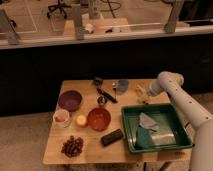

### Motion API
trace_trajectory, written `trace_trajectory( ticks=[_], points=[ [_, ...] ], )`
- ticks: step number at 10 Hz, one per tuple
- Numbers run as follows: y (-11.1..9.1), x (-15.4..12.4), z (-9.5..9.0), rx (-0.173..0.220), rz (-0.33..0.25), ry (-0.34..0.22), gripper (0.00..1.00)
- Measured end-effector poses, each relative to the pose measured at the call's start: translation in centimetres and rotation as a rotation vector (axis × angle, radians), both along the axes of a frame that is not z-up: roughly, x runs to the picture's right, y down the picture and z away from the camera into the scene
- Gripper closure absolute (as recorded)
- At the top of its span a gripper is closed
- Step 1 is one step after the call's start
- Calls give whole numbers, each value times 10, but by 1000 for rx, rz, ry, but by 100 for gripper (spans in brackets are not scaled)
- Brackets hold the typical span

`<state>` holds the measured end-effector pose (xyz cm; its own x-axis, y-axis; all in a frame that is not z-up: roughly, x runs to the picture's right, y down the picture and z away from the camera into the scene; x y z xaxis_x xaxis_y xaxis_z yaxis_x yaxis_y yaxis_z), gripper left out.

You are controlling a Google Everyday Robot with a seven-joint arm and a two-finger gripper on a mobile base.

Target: Place banana in tray

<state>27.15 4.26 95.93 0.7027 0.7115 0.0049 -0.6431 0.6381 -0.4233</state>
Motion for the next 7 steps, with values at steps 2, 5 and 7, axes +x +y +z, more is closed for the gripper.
trace_trajectory(
  ticks=[2,5,7],
  points=[
    [0,-2,7,11,-9,9,20],
    [4,1,20,14,-22,35,27],
    [6,5,26,9,-21,44,48]
  ],
)
